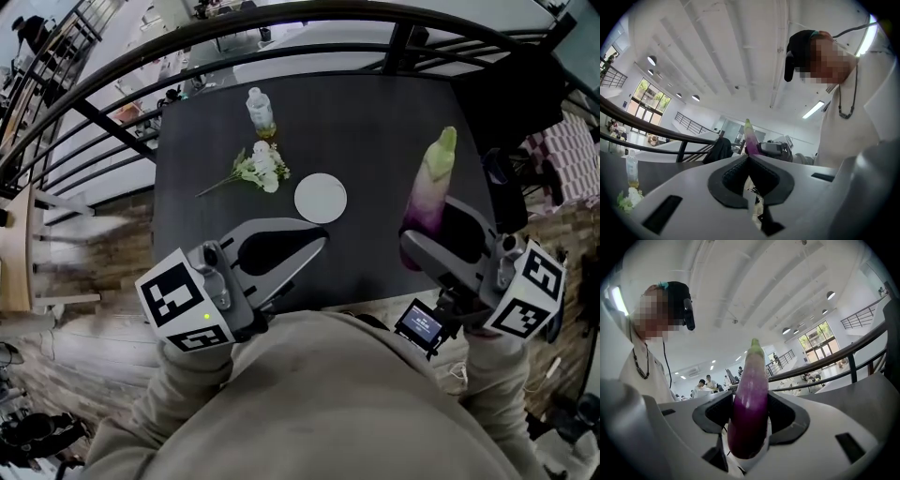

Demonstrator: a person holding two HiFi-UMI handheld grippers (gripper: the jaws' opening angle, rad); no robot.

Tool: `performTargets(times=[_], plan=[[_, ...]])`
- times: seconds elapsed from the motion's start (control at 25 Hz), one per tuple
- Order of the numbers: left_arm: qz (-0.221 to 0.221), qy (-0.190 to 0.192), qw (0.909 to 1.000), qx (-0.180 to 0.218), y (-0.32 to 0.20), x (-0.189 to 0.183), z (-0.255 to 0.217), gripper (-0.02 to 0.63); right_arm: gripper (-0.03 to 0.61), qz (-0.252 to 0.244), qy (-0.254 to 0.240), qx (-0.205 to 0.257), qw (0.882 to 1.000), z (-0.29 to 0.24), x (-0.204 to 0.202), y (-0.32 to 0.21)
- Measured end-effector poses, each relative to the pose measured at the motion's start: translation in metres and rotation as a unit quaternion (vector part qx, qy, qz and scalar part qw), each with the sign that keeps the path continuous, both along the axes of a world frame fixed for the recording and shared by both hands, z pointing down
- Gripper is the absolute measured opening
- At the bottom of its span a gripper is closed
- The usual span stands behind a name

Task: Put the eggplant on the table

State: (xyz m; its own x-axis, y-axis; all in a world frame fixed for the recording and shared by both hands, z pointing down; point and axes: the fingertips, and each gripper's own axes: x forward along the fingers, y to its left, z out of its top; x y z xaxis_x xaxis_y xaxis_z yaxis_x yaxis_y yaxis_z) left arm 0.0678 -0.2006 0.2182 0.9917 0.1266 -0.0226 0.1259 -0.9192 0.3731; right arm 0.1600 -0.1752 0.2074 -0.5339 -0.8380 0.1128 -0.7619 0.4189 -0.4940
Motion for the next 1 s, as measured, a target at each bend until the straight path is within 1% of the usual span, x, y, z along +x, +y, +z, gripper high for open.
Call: performTargets(times=[0.2, 0.36, 0.52, 0.68, 1.0], plan=[[0.013, 0.002, 0.9998, -0.015, -0.021, -0.022, 0.009, 0.005, 0.236, 0.009, 0.004, -0.022, 1.0, 0.006, -0.017, -0.027], [0.002, 0.007, 0.9994, -0.034, -0.036, -0.036, 0.012, 0.005, 0.236, -0.007, 0.009, -0.037, 0.999, 0.011, -0.035, -0.042], [-0.012, 0.009, 0.9992, -0.038, -0.036, -0.033, 0.007, 0.005, 0.236, -0.023, 0.009, -0.041, 0.999, 0.005, -0.035, -0.049], [-0.037, 0.014, 0.9984, -0.041, -0.033, -0.025, -0.006, 0.005, 0.236, -0.044, 0.009, -0.038, 0.998, -0.004, -0.028, -0.047], [-0.053, 0.014, 0.9981, -0.027, -0.042, -0.024, -0.013, 0.005, 0.236, -0.066, 0.006, -0.022, 0.998, -0.009, -0.027, -0.066]])
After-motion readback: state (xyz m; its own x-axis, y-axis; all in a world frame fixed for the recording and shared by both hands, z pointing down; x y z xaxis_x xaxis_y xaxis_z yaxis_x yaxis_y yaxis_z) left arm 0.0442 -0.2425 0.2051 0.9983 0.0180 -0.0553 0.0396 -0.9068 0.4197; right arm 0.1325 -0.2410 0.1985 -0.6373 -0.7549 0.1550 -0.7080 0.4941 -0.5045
